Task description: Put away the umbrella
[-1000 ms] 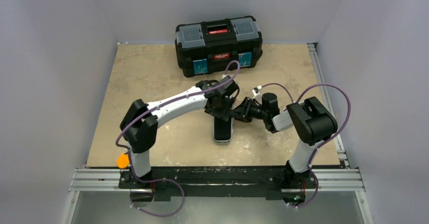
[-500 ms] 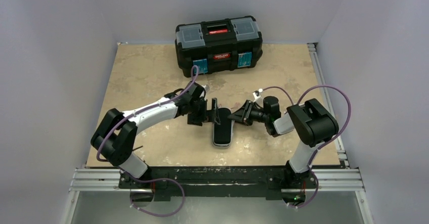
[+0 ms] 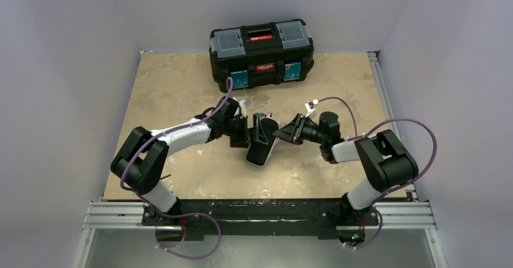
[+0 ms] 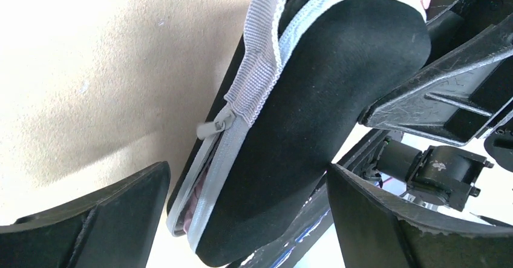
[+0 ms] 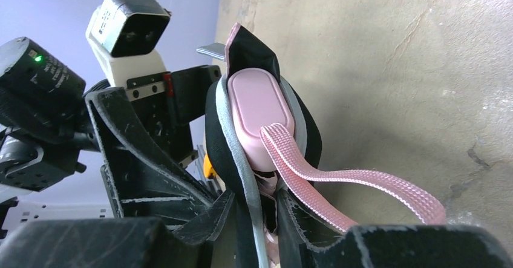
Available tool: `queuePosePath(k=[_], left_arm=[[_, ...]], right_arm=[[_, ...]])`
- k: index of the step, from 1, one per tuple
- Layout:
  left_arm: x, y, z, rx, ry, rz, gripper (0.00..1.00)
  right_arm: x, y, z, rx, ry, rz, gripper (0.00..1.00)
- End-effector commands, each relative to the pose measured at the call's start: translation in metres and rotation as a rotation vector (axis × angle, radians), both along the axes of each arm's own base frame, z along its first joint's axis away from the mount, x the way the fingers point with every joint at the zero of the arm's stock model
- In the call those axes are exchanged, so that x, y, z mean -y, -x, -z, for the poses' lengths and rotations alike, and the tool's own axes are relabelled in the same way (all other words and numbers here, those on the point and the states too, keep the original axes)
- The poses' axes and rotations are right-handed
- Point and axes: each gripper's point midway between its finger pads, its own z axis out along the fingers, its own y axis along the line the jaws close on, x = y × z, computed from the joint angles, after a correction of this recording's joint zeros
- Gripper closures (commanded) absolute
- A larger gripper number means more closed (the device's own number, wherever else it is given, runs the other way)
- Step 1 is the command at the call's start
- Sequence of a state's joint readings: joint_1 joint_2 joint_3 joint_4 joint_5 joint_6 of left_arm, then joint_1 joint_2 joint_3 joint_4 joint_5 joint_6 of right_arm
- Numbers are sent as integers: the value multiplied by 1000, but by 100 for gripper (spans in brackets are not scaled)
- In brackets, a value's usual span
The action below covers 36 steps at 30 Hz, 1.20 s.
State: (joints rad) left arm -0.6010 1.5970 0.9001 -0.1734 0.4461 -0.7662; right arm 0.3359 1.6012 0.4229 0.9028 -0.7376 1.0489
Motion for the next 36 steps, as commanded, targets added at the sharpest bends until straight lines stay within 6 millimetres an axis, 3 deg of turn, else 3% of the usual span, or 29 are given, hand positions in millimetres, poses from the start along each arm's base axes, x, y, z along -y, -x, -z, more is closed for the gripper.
queuePosePath(k=[1,5,10,17,21,25,28,30,32,36], left_arm=[[3,-12,6,45,49,40,0],[9,-17,5,67,150,101,0],[24,-5,-12,83,299,229,0],[20,4,-18,119,300,283,0],[20,1,-7,85,280,262,2],[18,-1,-9,102,264,240,9],[16,-2,-11,108,243,234,12],[15,-2,-13,116,226,235,15],[14,-3,-15,129,204,232,18],[13,-1,-19,144,153,222,26]], right_arm=[[-8,1,-33,82,-65,-52,100],[-9,3,-39,100,-84,-69,100],[-12,7,-49,118,-130,-102,100],[-17,4,-64,135,-193,-128,100],[-17,4,-51,107,-156,-130,100],[-10,4,-30,72,-29,-114,99],[1,-7,-14,70,115,-47,62],[4,-7,-13,56,135,-35,43],[7,-10,-5,34,180,-18,34],[20,-9,6,-3,273,39,27]])
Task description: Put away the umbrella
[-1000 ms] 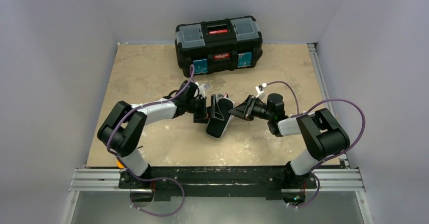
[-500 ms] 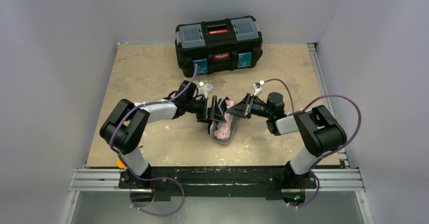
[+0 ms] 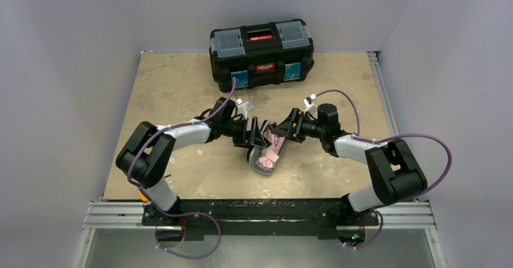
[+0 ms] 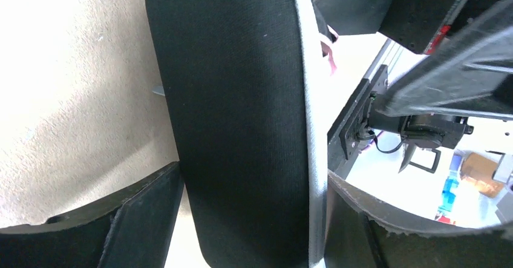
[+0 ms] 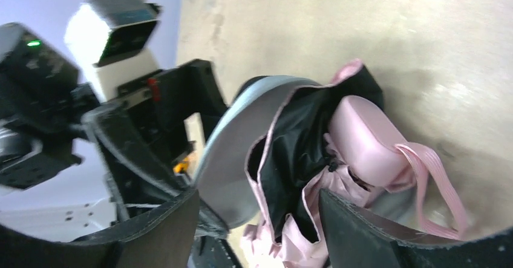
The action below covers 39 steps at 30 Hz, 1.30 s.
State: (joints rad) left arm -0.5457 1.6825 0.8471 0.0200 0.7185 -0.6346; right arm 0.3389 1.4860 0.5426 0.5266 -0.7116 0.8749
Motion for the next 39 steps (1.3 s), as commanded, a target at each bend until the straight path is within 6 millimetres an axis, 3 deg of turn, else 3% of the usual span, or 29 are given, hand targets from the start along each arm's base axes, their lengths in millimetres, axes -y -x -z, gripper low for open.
queuePosePath(k=[1,7,12,14,16,20,23,26,28,32,39], left_arm=[[3,-8,-26,117,-25,0,28],[4,-7,-35,176,-80,-20,32],[13,-4,-33,207,-127,18,34],[16,-1,-33,229,-159,37,37],[17,2,-32,259,-215,53,39],[16,8,-25,303,-320,85,42],[13,10,-19,316,-384,90,43],[10,13,-15,355,-466,114,40],[8,13,-16,373,-498,122,30],[4,10,-32,401,-507,103,21],[-17,-23,-73,408,-476,-58,30]], right_arm=[[21,-3,15,-15,160,79,26],[33,8,14,-18,219,110,26],[26,18,14,-37,132,92,28],[24,21,11,-34,116,74,24],[29,19,1,0,124,101,3],[42,12,-14,47,152,196,1],[48,15,-8,12,149,230,1],[49,21,-4,-7,92,248,1],[51,24,0,-17,68,264,1],[59,27,2,-19,94,298,1],[79,34,4,6,159,386,1]])
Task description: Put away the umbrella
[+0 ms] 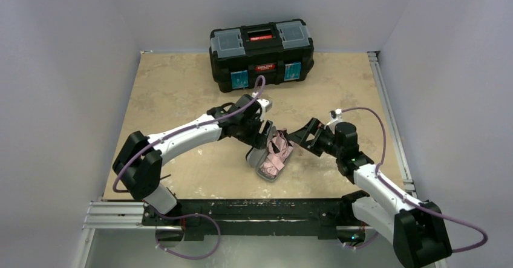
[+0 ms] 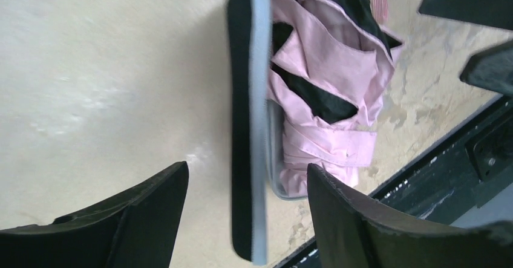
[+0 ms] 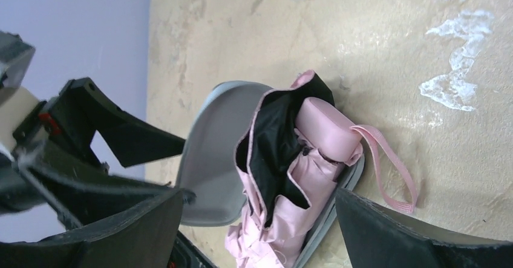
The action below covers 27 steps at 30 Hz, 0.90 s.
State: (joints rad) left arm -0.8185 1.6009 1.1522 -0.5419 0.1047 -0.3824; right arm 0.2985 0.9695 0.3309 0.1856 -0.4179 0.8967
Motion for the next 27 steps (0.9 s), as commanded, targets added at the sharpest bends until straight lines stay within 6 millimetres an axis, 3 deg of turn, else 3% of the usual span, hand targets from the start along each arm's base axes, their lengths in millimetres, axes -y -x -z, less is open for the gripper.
queuePosePath(k=[1,5,7,10,11,12,15,16,27], left_arm=[[-18,-37,-52,91,79,-127,33],[-48,-60,-59,109,75,-241,54],[-58,-68,-55,121,31,-272,58],[-55,-75,-37,89,-14,-264,62],[-50,-76,-29,67,-5,-250,62],[-45,-77,-22,51,3,-247,62],[-27,-74,-8,1,51,-216,63],[-21,-72,-6,-1,60,-202,63],[33,-48,-2,-1,64,-44,63]], right_arm=[[15,0,4,11,43,78,2],[23,5,15,-6,95,93,13],[27,8,20,-16,112,100,19],[27,10,27,-24,121,93,37],[25,12,28,-25,109,85,38],[22,13,29,-20,92,71,33],[8,18,28,-10,16,7,4],[5,19,29,-14,-3,-9,1],[-15,21,30,-19,-187,-66,1]])
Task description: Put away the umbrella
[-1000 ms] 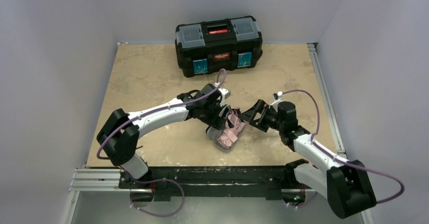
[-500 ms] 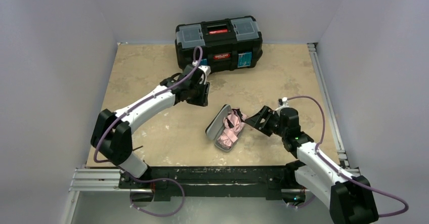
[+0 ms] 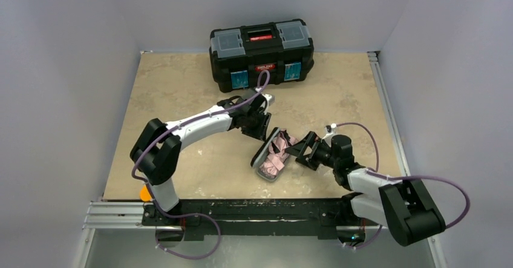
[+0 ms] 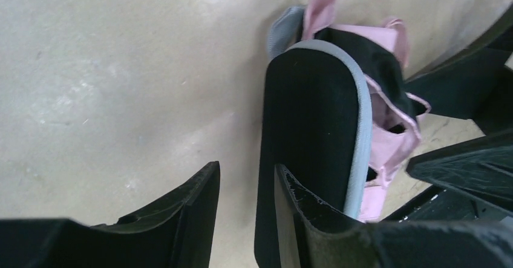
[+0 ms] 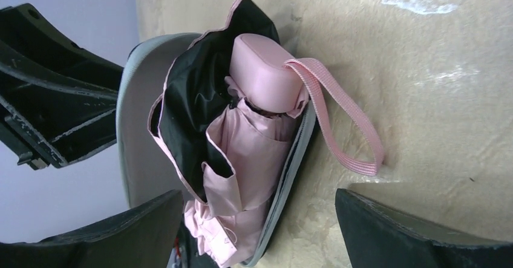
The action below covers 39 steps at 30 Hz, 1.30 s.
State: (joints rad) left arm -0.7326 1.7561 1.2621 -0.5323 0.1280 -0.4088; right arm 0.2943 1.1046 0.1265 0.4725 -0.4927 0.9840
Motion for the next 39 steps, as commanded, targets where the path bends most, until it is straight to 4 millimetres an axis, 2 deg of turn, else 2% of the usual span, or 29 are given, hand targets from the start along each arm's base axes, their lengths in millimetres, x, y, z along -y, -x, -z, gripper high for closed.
queuePosePath(k=[1,12,16,23,31,39], left_arm=[[34,-4,-20,55,62,57,63],[46,9,-9,33,26,99,64],[50,13,-8,34,17,110,65],[56,20,-5,36,7,136,66],[59,24,3,36,-14,153,68],[58,22,3,46,-30,155,69]], right_arm=[[-14,-9,-28,106,-137,-32,1],[-18,-12,-51,215,-246,-36,1],[-18,-14,-47,200,-243,-31,1],[-17,-20,-21,99,-178,-12,1],[-8,-28,-2,23,-40,9,1],[4,-27,-18,49,81,17,1]])
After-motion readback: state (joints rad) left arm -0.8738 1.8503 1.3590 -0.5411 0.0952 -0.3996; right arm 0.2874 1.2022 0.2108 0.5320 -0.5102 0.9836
